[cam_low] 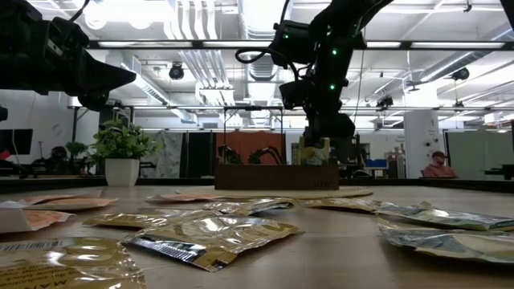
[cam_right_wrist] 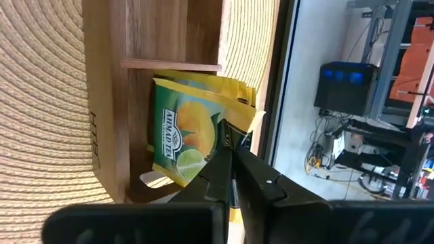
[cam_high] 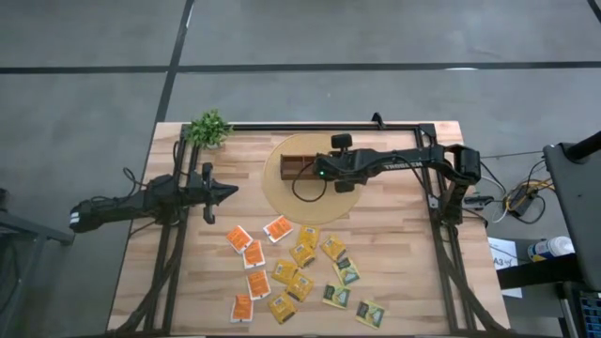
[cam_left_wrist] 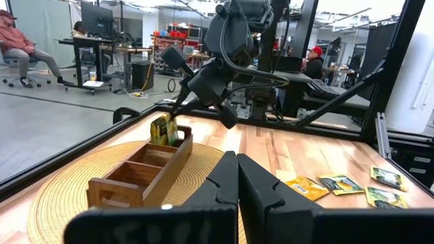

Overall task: Pick & Place Tea
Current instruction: Put the yellow tea bag into the right section of the wooden organizer, then put the top yellow tea bag into the right section of the wooden organizer

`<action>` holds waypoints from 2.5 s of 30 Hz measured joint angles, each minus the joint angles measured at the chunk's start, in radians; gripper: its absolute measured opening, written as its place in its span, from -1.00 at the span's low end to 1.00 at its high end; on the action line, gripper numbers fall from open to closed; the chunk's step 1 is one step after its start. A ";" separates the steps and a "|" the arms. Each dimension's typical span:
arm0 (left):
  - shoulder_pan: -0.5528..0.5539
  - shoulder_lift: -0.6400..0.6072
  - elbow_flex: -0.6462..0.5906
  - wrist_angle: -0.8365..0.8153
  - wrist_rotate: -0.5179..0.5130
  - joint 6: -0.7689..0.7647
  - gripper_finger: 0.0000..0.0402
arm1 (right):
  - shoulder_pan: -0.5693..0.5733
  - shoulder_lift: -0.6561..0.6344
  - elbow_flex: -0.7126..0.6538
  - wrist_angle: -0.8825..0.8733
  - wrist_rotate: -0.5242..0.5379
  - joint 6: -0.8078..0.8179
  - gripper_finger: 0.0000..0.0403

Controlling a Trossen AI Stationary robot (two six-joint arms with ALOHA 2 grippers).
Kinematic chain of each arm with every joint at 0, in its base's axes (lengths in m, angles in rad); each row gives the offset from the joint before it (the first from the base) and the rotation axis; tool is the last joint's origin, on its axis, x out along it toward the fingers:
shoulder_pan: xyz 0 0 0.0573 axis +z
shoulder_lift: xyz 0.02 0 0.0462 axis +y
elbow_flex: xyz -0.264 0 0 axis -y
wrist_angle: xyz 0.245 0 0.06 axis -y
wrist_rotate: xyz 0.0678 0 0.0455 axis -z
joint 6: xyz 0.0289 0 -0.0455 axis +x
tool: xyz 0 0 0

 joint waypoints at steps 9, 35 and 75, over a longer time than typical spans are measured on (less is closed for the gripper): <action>0.000 0.000 0.000 0.000 0.000 0.000 -1.00 | 0.000 0.000 -0.016 0.000 -0.003 0.014 -0.54; 0.000 0.000 0.000 0.000 0.000 0.000 -1.00 | 0.115 -0.337 -0.029 -0.112 -0.165 0.047 -0.40; 0.000 0.000 0.000 0.000 0.000 0.000 -1.00 | 0.639 -0.096 -0.041 -0.083 -0.627 0.332 -0.40</action>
